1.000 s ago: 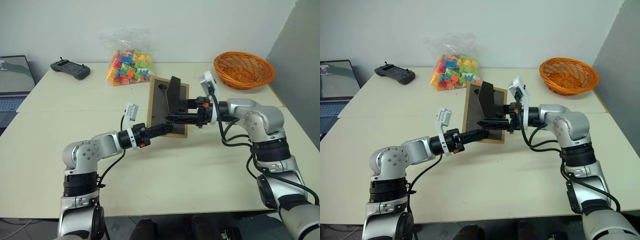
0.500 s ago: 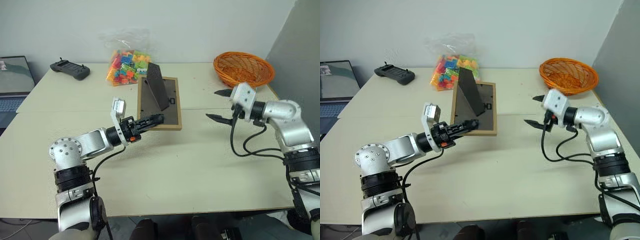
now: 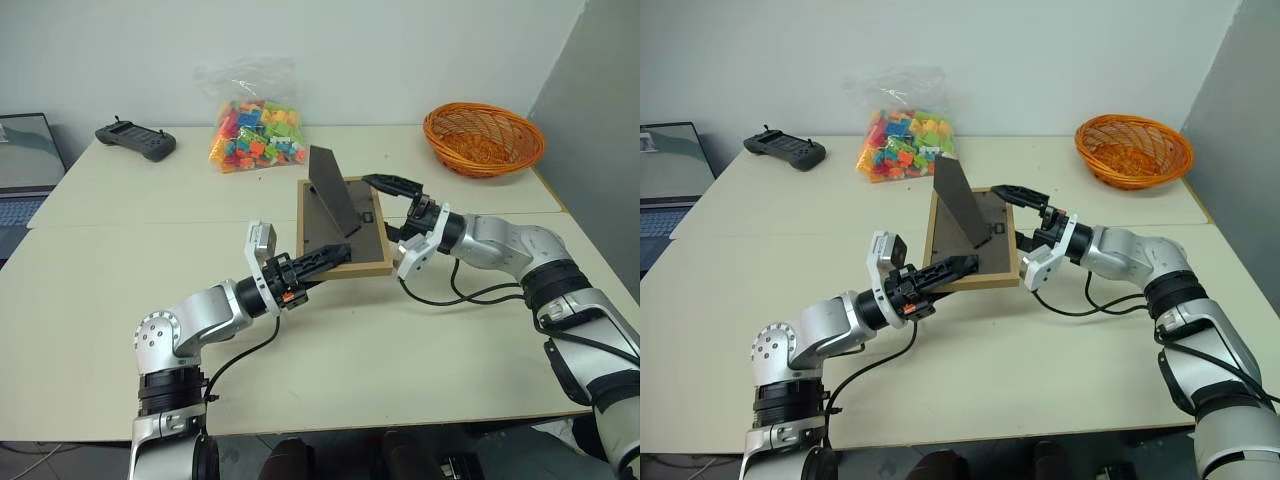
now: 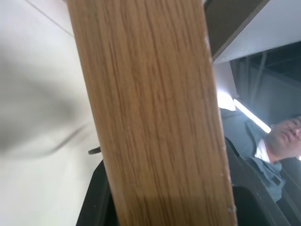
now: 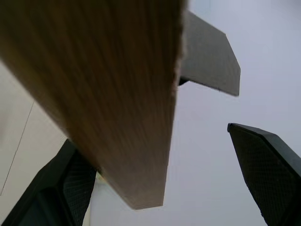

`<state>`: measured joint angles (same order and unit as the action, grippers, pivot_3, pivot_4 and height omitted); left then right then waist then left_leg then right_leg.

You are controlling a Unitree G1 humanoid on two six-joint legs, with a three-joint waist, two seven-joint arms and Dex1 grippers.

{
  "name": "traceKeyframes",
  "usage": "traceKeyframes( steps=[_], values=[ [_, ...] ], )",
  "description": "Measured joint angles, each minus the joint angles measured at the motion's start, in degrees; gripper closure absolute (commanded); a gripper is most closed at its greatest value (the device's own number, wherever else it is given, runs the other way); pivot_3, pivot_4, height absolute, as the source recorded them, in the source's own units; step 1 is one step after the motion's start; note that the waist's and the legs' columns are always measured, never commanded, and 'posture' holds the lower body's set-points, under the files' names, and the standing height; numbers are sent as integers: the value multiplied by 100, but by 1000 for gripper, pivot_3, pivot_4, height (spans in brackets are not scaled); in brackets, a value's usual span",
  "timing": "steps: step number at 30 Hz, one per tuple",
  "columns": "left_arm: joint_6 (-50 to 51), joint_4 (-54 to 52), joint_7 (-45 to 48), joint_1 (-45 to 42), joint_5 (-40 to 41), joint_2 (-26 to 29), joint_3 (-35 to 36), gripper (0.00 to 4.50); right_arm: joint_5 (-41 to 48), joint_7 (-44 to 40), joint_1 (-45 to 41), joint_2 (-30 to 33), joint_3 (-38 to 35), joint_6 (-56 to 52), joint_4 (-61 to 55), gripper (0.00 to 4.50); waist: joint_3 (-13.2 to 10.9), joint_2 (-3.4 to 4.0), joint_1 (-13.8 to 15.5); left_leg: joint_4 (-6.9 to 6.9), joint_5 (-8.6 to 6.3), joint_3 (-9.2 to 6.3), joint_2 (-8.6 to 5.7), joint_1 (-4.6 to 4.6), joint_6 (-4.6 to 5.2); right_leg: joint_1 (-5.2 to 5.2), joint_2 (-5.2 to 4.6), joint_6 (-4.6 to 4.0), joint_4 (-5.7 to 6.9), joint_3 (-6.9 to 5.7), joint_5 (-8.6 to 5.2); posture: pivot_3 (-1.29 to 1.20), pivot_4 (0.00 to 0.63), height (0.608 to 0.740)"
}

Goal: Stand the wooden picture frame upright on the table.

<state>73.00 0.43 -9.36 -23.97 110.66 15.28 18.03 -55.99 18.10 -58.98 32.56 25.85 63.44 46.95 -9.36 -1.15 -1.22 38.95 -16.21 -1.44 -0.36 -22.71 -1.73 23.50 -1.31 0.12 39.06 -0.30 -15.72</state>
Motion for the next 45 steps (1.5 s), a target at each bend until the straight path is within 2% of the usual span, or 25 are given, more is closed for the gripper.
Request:
traceKeyframes(
  steps=[3, 12, 14, 16, 22, 25, 27, 29, 32, 34, 36, 37, 39, 41, 45],
  values=[
    [-93, -180, 7, 112, 0, 24, -37, 3151, -414, 570, -202, -15, 294, -7, 213, 557, 0, 0, 12, -1, 1, 0, -1, 1, -1, -2, 0, 0, 0, 0, 0, 0, 150, 740],
    [-89, -411, 393, 250, 31, 375, -391, 3151, -874, 1548, -647, 108, 874, 96, 809, 2782, 0, 0, 3, -3, 1, -1, 0, 3, -2, -6, 1, 0, -2, 0, 0, 0, 150, 740],
    [-92, -425, 478, 254, 66, 445, -423, 3151, -932, 1685, -682, 133, 943, 135, 811, 3155, 0, 0, -11, -3, 1, 0, 0, 3, -2, -6, 1, 0, -2, 0, 0, 0, 150, 740],
    [-110, -431, 532, 256, 69, 512, -471, 2453, -1005, 1769, -740, 167, 1019, 163, 809, 3192, 0, 0, -15, -4, 1, -1, 0, 4, -2, -6, 1, 0, -2, 0, 0, 0, 150, 740],
    [-97, -475, 802, 231, 159, 806, -650, 1206, -1054, 1885, -746, 243, 1152, 276, 806, 3192, 0, 0, -18, -4, 1, -1, 0, 3, -2, -6, 1, 0, -1, 0, 0, 0, 150, 740],
    [-138, -390, 853, 119, 180, 1201, -534, 571, -790, 1570, -759, 254, 1133, 403, 1045, 3193, 0, -1, -26, -5, 1, 0, 1, 5, -1, -6, 3, 0, -1, 2, 0, 0, 150, 740],
    [-239, -280, 880, 117, 176, 1375, -281, 157, -224, 877, -749, 232, 969, 594, 1582, 3194, -1, -2, -27, -5, 1, -2, 2, 9, 0, -16, 2, -1, -9, -3, 0, 0, 150, 740],
    [-316, -290, 899, 124, 174, 1536, -75, 0, 793, -407, -652, 60, 541, 716, 2258, 3194, -3, -9, -38, -4, 0, -1, 4, 15, 1, -26, 1, 0, -14, -4, 0, 0, 150, 740],
    [-428, -691, 899, 270, 171, 1993, 8, 0, 2630, -2807, -307, -481, -378, 225, 2624, 3196, -9, -19, -84, -4, -1, -6, 15, 19, 2, -31, 3, -1, -15, -8, 0, 0, 150, 740],
    [-526, -1187, 869, 352, 2, 2384, 9, 0, 3941, -4659, -80, -799, -991, -669, 2497, 3196, -9, -18, -93, -6, -1, -9, 19, 19, 2, -31, 4, -2, -14, -10, 0, 0, 150, 740],
    [-755, -1633, 835, 329, -744, 2654, 5, 0, 5010, -5997, -8, -1079, -1520, -1874, 2223, 3196, -17, -5, -86, -9, -2, -12, 18, 19, 3, -30, 3, -3, -11, -12, 1, 0, 150, 740],
    [-955, -1870, 871, 343, -1329, 2747, -14, 0, 5591, -6730, 2, -1218, -1767, -2820, 1876, 3196, -19, -2, -75, -11, -2, -14, 17, 20, 3, -27, 3, -3, -10, -12, 1, 0, 150, 740],
    [-1251, -2294, 981, 362, -2347, 2934, -210, 0, 6439, -7490, -14, -1450, -2129, -4332, 1272, 3196, -21, 0, -62, -16, -2, -20, 15, 19, 3, -23, 4, -5, -8, -14, 2, 0, 150, 740],
    [-1678, -2802, 1170, 413, -3424, 2991, -512, 0, 7114, -8072, -33, -1585, -2299, -5897, 581, 3196, -22, 3, -34, -20, -2, -20, 11, 17, 3, -19, 2, -6, -11, -13, 1, 0, 150, 740],
    [-2564, -3277, 1469, 615, -5156, 2943, -1111, 0, 7478, -8583, 6, -1734, -2260, -7346, -66, 3196, -22, 3, 16, -22, -5, -19, 4, 13, 7, -16, -1, -6, -11, -13, 1, 0, 150, 740]
  ],
)
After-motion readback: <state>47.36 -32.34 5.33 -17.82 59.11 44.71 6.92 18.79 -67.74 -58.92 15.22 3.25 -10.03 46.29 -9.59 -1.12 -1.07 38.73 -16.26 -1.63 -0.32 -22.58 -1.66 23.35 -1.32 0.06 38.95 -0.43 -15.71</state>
